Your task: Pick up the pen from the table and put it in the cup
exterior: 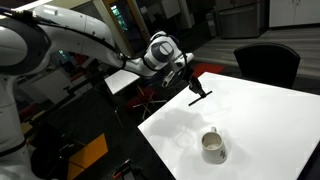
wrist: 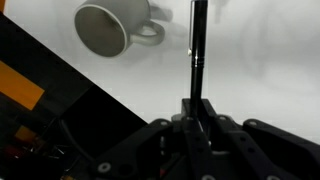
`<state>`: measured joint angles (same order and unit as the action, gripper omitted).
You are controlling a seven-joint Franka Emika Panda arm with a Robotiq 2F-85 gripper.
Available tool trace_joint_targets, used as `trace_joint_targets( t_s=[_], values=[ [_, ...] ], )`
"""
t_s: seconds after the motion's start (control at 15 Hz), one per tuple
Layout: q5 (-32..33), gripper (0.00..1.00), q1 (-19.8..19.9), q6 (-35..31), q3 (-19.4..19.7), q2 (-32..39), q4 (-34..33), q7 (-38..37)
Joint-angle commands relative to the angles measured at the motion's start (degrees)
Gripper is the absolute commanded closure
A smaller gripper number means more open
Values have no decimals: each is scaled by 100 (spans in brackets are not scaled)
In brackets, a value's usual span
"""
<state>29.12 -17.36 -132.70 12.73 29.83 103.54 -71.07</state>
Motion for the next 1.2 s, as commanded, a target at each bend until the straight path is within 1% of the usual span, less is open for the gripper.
trace_joint_targets(
  t_s=[0.0, 0.2, 0.33, 0.53, 0.73, 0.93, 1.0, 1.07, 1.13],
  values=[
    [746, 97, -214, 185, 254, 49, -114, -1352],
    [1415, 97, -178, 468, 242, 6, -101, -2469],
    [1806, 97, -135, 806, 173, -18, -94, -3156],
    [2248, 97, -68, 1539, 11, -65, -55, -4077],
    [2464, 97, 4, 2481, -190, -26, -97, -4811],
    [2486, 97, 102, 3495, -401, 131, -229, -5374],
    [2534, 97, 287, 3107, -587, 5, -91, -5100],
    [2538, 89, 318, 3205, -649, 15, -88, -5146],
    [2538, 89, 360, 3195, -717, 20, -87, -5140]
  ],
)
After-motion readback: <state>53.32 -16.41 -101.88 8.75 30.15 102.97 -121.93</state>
